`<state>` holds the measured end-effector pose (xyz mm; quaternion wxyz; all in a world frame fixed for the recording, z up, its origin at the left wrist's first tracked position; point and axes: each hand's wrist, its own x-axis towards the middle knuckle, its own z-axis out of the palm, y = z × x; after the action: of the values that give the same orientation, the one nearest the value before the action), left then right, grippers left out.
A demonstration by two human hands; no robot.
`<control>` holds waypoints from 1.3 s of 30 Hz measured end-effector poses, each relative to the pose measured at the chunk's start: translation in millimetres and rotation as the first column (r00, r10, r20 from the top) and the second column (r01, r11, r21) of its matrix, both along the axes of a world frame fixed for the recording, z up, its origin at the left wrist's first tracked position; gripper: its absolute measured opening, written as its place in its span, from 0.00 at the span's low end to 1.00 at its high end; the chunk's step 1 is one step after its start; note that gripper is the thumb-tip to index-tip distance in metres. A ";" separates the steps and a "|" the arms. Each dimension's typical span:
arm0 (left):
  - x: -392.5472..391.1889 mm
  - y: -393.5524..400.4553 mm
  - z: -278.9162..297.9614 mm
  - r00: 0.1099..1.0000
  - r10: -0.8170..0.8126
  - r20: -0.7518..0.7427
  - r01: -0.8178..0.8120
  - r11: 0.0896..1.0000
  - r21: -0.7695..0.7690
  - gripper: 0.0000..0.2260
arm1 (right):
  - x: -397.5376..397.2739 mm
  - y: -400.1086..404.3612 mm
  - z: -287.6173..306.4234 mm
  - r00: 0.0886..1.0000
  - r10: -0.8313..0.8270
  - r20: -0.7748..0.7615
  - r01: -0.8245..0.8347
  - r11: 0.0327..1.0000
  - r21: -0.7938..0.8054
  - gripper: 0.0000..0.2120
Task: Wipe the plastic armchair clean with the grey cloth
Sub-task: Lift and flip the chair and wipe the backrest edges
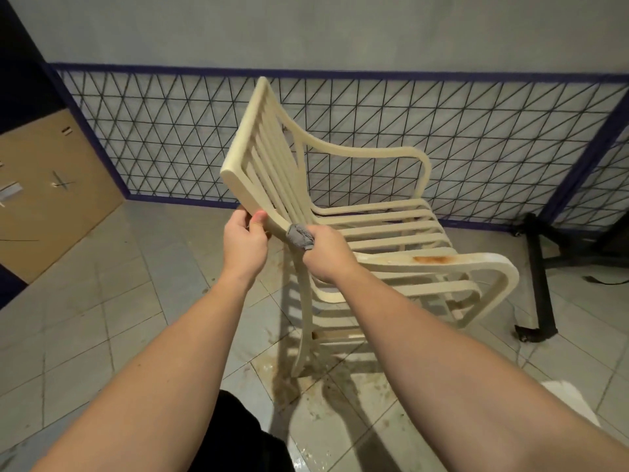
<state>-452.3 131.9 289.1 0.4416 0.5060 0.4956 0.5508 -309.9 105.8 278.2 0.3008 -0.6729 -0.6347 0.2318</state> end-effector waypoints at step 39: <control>-69.8 45.1 86.8 0.929 -0.129 -0.347 0.192 0.969 0.154 0.13 | -28.3 35.2 12.6 0.849 0.205 0.487 -0.446 0.772 0.452 0.29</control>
<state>-522.2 176.9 376.0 0.3458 0.6699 0.4668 0.4625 -338.2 141.1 290.8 0.2949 -0.4671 -0.8316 -0.0572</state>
